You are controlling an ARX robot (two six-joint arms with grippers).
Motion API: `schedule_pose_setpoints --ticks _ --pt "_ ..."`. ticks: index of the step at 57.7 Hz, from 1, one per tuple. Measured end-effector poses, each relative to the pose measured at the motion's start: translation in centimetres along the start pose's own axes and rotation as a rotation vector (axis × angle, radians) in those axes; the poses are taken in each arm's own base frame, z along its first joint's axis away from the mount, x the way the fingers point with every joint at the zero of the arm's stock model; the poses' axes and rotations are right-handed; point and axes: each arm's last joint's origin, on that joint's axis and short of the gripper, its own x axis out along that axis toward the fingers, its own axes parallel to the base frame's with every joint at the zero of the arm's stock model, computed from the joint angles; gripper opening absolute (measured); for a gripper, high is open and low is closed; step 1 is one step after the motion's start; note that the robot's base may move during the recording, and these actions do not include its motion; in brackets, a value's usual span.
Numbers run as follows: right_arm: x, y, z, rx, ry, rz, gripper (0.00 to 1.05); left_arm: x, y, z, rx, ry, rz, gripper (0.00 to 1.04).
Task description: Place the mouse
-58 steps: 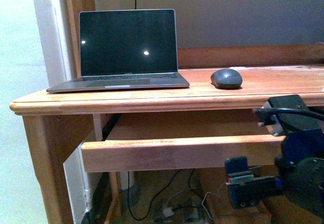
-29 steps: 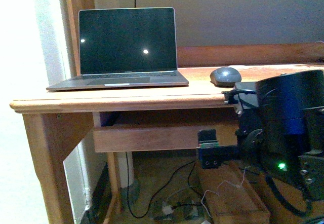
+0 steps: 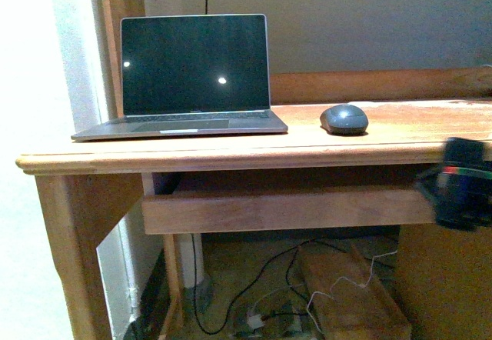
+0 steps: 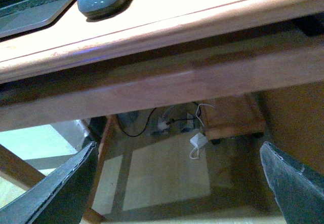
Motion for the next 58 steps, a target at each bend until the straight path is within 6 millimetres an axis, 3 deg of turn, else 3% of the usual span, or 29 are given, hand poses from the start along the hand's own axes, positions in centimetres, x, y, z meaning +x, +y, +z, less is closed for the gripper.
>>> schedule_pose_setpoints --ticks 10,15,22,27,36,49,58 --pt "-5.2 -1.9 -1.8 0.053 -0.021 0.006 0.97 0.0 0.0 0.0 0.000 0.000 0.000 0.97" --pt "-7.4 -2.1 -3.6 0.077 -0.010 0.001 0.97 0.0 0.0 0.0 0.000 0.000 0.000 0.97" --pt "-9.6 -1.9 -5.6 0.085 -0.023 0.009 0.97 0.0 0.0 0.0 0.000 0.000 0.000 0.97" --pt "-9.9 -1.6 -6.3 0.056 -0.081 0.003 0.97 0.0 0.0 0.0 0.000 0.000 0.000 0.97" --pt "-10.1 -1.5 -6.3 -0.195 -0.174 -0.039 0.67 0.0 0.0 0.0 0.000 0.000 0.000 0.97" --pt "-10.1 -1.5 -6.3 -0.258 -0.174 -0.044 0.24 0.0 0.0 0.0 0.000 0.000 0.000 0.97" --pt "-10.1 -1.5 -6.3 -0.272 -0.173 -0.045 0.03 0.0 0.0 0.0 0.000 0.000 0.000 0.97"
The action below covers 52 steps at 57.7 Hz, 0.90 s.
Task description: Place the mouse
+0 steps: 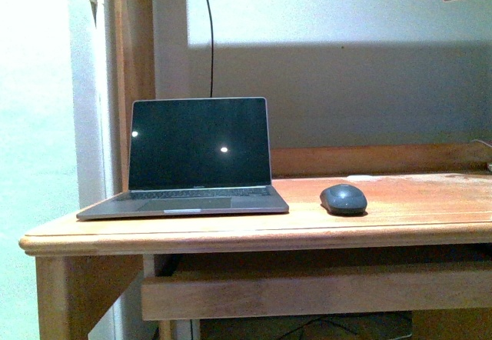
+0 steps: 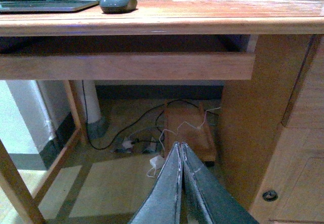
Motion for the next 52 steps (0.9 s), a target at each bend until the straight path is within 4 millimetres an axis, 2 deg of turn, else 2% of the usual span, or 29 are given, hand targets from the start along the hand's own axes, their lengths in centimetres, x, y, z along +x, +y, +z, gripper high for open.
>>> schedule_pose_setpoints --ticks 10,44,52 --pt "0.00 0.00 0.00 0.001 0.000 0.000 0.03 0.00 0.00 0.00 0.000 0.000 0.000 0.97" --pt "0.00 0.00 0.00 0.000 0.000 0.000 0.98 0.00 0.00 0.00 0.000 0.000 0.000 0.97" --pt "0.00 0.00 0.00 -0.001 0.000 0.000 0.97 0.00 0.00 0.00 0.000 0.000 0.000 0.97"
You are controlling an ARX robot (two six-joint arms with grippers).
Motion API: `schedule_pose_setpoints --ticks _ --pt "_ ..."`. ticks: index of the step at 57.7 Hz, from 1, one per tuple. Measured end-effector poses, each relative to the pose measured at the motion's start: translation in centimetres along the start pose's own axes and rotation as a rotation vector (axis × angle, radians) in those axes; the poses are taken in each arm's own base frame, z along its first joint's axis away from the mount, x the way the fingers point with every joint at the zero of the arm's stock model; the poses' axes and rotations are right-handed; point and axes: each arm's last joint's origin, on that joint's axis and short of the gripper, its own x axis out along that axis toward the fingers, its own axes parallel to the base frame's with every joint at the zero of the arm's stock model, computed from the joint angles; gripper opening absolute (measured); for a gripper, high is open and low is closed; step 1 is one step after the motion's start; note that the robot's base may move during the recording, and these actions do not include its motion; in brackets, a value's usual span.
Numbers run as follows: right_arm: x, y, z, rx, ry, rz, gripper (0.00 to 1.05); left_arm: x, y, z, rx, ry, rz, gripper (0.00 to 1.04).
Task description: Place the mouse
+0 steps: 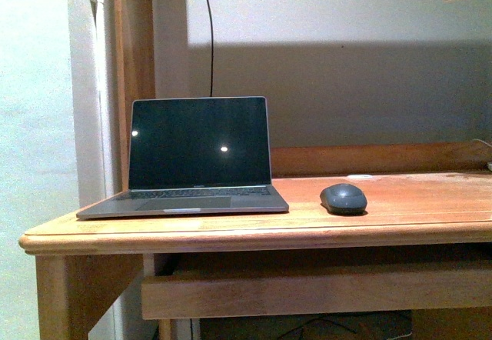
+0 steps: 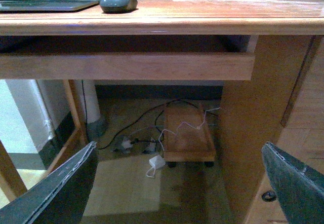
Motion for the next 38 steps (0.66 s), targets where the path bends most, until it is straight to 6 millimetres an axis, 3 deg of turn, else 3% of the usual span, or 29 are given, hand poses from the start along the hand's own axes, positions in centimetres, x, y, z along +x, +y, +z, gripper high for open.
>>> schedule_pose_setpoints --ticks 38 --pt "0.00 0.00 0.00 0.000 0.000 0.000 0.97 0.00 0.00 0.00 0.000 0.000 0.000 0.97"
